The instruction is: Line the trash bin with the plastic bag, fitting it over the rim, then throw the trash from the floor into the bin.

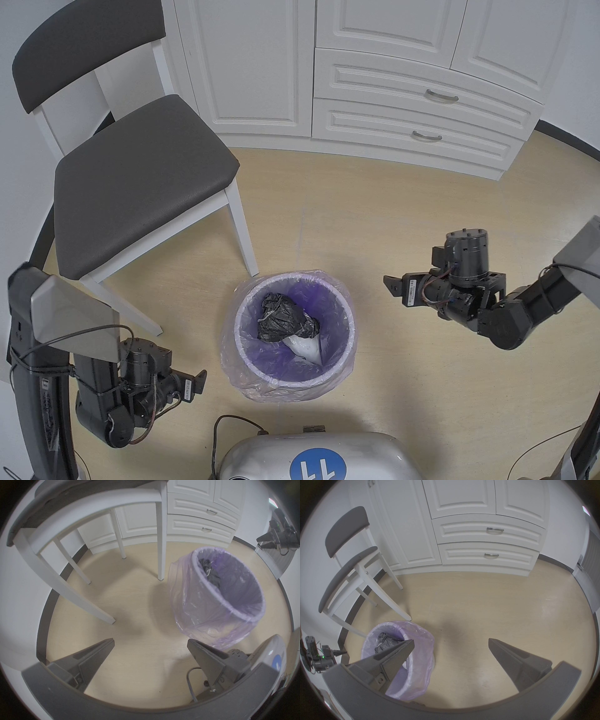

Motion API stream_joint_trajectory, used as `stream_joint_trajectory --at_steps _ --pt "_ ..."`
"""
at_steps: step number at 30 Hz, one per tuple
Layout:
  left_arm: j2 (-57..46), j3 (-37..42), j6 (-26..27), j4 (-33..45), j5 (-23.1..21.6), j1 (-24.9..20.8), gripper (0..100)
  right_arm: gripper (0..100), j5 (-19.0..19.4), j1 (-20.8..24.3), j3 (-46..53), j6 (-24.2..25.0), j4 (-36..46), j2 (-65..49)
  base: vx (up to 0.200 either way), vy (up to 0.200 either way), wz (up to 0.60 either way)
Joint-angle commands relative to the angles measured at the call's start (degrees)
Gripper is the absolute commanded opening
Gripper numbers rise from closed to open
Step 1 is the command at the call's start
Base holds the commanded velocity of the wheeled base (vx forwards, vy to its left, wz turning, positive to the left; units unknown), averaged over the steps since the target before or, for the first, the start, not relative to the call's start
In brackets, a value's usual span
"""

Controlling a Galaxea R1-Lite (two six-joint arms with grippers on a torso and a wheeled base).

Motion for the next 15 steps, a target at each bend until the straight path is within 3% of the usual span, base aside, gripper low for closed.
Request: stream_joint_trajectory --at_steps 1,7,15 --pt "-9.4 6.7 -0.2 -0.8 -1.2 -0.2 100 100 0.8 -1.4 5.0 -2.0 -0.1 -8.8 0.000 0.000 0.00" --pt "-19.3 13.6 -0.2 -0.8 -1.7 -2.4 100 100 0.9 -1.6 9.9 -4.6 -0.1 -13.8 0.000 0.000 0.00" --pt "-29.3 13.8 -2.4 -0.5 -1.6 -4.4 100 100 0.8 -1.7 15.6 -8.4 -3.8 -16.0 0.000 0.000 0.00"
